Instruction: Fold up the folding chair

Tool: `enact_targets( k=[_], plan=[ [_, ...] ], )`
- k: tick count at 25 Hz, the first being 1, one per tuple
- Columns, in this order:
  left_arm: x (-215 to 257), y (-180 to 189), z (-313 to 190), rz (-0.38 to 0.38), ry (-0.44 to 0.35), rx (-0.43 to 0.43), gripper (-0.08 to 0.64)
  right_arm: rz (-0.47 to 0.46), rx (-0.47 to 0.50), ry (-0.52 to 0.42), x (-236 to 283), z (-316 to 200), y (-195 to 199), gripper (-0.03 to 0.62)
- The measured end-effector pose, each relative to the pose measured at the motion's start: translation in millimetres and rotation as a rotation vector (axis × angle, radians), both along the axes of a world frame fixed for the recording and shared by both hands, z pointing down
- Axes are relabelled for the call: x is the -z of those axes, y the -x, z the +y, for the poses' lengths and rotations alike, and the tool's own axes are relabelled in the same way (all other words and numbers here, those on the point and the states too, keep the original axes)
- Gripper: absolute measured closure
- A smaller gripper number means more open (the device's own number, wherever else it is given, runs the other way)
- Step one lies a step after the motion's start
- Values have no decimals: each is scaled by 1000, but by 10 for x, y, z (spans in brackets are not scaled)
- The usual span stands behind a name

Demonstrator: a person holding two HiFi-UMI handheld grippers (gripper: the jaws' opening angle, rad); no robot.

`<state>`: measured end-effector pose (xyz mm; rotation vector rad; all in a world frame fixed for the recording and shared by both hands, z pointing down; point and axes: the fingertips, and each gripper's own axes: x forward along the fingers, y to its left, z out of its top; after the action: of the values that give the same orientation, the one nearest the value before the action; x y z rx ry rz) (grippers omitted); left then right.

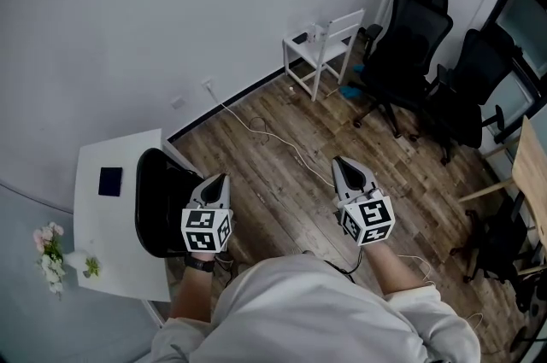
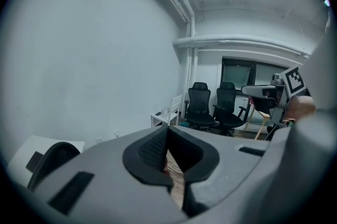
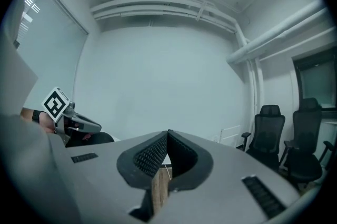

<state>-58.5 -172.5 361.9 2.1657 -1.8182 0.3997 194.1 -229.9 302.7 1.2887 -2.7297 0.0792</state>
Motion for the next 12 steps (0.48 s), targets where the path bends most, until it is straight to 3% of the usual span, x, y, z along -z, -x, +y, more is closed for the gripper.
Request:
enact_targets(
  k=[12],
  plan=[
    [-39,-91,269,-22,22,17,552,-25,23,3,-62,177,-71,577]
  ],
)
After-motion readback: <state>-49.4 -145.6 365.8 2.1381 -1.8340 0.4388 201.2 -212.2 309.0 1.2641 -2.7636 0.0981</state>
